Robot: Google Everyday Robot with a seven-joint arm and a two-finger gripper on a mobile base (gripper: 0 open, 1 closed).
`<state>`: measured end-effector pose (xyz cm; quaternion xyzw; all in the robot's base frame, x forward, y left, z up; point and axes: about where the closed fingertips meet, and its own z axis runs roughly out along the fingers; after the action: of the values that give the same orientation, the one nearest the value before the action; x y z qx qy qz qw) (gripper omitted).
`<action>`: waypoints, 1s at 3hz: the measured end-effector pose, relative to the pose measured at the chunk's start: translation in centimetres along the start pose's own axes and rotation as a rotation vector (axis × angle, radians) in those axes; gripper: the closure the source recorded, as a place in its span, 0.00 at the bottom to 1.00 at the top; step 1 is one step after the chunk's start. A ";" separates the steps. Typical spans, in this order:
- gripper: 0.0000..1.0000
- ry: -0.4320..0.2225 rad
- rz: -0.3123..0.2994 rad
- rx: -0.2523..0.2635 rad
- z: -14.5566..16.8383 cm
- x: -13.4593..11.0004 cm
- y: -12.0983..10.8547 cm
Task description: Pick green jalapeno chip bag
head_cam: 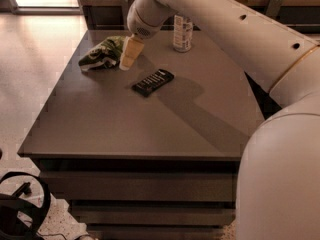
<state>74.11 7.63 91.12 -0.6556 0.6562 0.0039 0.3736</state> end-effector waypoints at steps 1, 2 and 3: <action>0.00 -0.032 -0.002 -0.031 4.2 -0.9 -0.5; 0.00 -0.062 0.001 -0.050 7.7 -1.7 -0.8; 0.00 -0.076 0.018 -0.055 10.9 -2.0 -0.8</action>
Offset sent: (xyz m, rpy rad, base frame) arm 0.0671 0.0780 -0.0624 0.0823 0.0447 0.0770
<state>79.80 14.59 84.68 -0.6589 0.6471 0.0504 0.3802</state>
